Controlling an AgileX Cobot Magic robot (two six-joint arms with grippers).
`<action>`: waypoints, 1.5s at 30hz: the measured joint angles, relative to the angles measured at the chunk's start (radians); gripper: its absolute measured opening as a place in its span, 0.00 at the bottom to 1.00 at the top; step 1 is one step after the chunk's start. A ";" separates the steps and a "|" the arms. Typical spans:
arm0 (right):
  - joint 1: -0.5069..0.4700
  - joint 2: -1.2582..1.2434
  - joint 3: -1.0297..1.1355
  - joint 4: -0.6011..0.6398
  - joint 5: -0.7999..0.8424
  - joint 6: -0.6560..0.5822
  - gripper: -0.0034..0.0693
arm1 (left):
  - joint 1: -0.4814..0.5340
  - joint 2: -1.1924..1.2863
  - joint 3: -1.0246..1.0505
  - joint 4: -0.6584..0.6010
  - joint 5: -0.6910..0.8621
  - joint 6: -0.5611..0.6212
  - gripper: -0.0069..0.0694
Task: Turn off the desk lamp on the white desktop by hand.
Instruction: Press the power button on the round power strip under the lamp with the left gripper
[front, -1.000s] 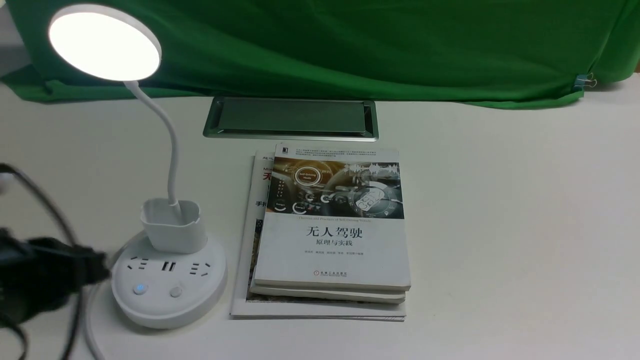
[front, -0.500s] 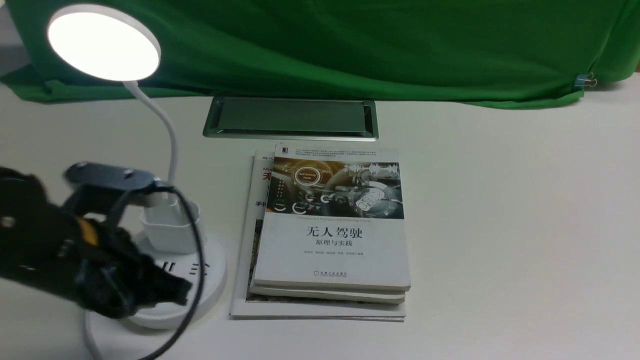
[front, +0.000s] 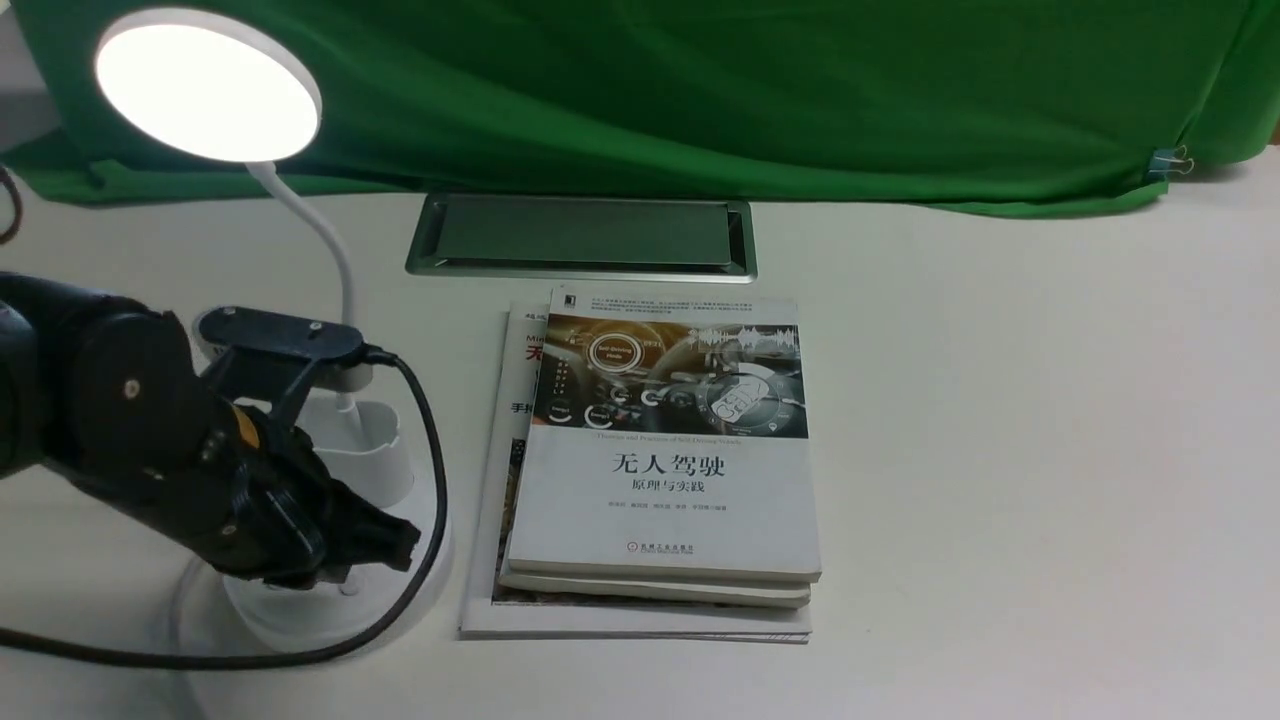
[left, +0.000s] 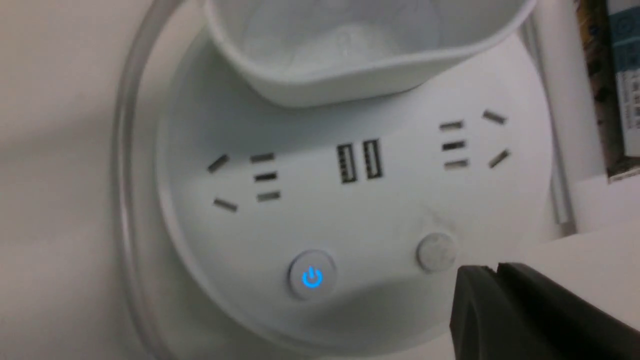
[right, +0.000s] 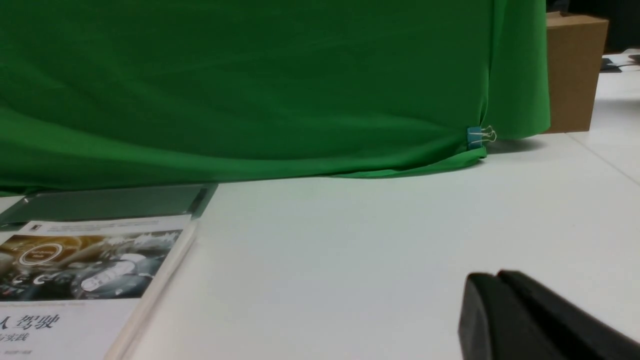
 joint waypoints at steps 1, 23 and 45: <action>0.000 0.000 0.000 0.000 0.000 0.000 0.10 | 0.000 0.006 -0.005 -0.001 0.000 0.003 0.11; 0.000 0.000 0.000 0.000 0.000 0.000 0.10 | 0.000 0.000 -0.016 -0.001 -0.028 0.010 0.11; 0.000 0.000 0.000 0.000 0.000 0.000 0.10 | 0.000 -0.102 0.045 -0.014 -0.092 -0.014 0.11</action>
